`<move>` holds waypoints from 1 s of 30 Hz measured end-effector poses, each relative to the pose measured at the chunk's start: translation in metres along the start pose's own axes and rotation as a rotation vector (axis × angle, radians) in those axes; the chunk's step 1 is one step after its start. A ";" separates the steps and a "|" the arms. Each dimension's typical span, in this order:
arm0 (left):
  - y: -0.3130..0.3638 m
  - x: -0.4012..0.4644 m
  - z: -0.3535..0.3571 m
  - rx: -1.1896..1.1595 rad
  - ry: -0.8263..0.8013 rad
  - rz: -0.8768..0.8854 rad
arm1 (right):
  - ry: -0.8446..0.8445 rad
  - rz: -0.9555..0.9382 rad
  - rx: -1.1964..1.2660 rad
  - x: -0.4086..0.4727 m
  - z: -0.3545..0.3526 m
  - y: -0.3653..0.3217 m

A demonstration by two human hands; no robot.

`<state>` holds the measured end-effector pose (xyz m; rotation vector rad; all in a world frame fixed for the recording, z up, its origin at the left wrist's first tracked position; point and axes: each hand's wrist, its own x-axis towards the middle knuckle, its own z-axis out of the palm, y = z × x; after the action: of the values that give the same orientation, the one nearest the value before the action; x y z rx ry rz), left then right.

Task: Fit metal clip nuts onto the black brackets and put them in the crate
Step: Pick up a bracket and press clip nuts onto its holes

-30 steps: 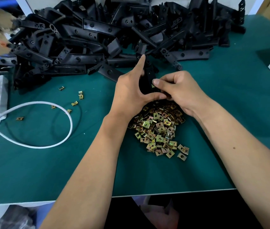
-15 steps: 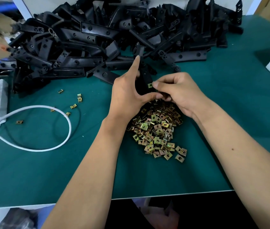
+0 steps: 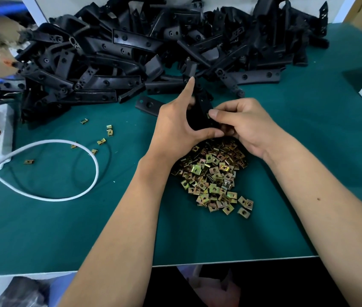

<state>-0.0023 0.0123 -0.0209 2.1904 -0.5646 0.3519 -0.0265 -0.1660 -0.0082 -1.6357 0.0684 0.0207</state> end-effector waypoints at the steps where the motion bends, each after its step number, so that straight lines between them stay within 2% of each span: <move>1: 0.000 0.000 -0.001 0.000 -0.006 -0.003 | 0.001 0.005 0.016 0.000 -0.001 0.000; 15: -0.001 -0.001 -0.002 -0.024 0.019 0.017 | 0.007 0.009 -0.032 -0.001 -0.001 -0.001; 21: 0.001 0.001 -0.006 -0.009 0.021 0.009 | -0.015 0.003 0.032 0.001 0.000 -0.001; 24: -0.002 0.002 -0.012 0.041 0.064 -0.031 | 0.057 0.012 0.103 0.003 -0.003 0.000; 27: -0.009 0.003 -0.018 0.082 0.122 -0.089 | 0.159 -0.093 -0.143 0.002 -0.005 0.003; 30: -0.011 0.002 -0.021 0.105 0.109 -0.088 | 0.146 -0.153 -0.265 0.001 0.000 0.004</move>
<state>0.0041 0.0344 -0.0145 2.2723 -0.3966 0.4591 -0.0260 -0.1661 -0.0124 -1.9018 0.0535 -0.2152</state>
